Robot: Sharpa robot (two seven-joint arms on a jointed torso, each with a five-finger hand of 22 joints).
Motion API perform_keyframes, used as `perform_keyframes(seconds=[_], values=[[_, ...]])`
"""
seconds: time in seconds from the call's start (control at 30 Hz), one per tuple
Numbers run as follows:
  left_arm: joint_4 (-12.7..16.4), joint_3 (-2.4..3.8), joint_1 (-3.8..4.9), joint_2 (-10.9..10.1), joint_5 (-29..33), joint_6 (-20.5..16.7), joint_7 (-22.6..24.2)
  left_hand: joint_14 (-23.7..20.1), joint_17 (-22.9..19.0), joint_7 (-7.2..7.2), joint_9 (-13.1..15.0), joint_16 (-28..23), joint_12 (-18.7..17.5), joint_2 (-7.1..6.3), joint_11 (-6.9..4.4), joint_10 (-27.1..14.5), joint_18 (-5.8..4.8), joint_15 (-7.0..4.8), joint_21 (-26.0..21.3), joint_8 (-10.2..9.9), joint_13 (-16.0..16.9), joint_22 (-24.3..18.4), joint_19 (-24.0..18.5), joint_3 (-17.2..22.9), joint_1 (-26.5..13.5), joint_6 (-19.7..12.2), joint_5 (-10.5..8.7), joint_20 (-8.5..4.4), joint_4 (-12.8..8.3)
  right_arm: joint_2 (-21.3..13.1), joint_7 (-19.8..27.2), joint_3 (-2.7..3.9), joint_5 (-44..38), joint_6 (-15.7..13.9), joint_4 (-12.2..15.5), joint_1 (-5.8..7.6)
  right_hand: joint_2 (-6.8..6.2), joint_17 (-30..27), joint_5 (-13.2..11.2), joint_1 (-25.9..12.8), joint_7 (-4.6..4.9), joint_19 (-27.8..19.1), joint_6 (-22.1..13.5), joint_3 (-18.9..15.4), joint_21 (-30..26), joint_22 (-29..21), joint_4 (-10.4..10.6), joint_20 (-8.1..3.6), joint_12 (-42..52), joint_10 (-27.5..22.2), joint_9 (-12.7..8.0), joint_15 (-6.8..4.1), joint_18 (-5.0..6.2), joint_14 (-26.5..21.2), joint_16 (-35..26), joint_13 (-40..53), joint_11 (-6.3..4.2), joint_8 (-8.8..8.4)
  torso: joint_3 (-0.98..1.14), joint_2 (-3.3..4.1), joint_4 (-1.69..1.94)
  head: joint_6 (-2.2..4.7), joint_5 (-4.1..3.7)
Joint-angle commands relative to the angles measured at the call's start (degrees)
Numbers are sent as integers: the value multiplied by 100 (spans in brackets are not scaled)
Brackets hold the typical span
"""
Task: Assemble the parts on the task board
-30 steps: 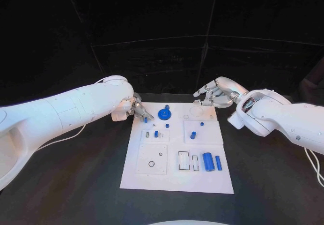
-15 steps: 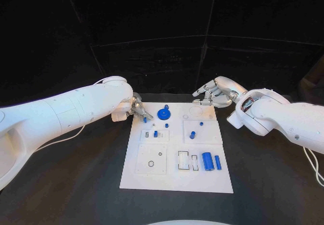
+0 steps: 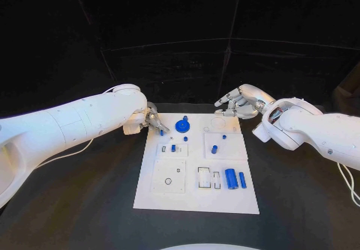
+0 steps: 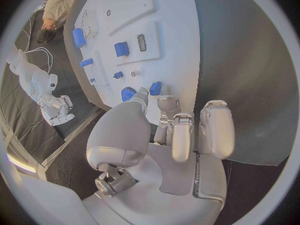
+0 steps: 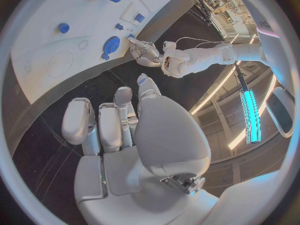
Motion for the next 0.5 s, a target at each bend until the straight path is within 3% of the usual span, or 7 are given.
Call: perform_keyframes(seconds=[0.03,0.27,0.5], values=[[35,5,17,-17,-62,-40,-24,594,1509,-1,6,19,27,30,-6,51,84,3,37,33,2,10,60,-23,78,43,-16,-4,-22,7,44,4,-9,32,1,10,19,-6,-11,-36,-8,-44,10,-30,-19,-6,5,-13,-24,-28,3,-31,89,134,-37,-10,0,23,1,1,-1,-7,-3],[96,7,30,-46,-68,-96,-39,594,1509,-17,12,19,60,131,-20,75,79,-9,48,86,18,30,69,7,217,49,-16,-17,-88,16,39,4,-9,40,-10,10,19,-6,-11,-36,-8,-44,10,-30,-19,-6,5,-13,-24,-28,3,-31,89,134,-37,-10,0,23,-2,0,-2,-15,2],[135,9,41,-65,-69,-122,-35,594,1509,-22,17,19,73,150,-25,85,77,-13,54,108,25,42,73,10,259,52,-16,-21,-115,22,36,4,-9,46,-16,10,32,-8,4,-22,-8,-43,9,-29,-24,-9,-3,-14,-27,-30,4,-32,89,135,-43,-15,-1,24,1,5,1,-9,7]])
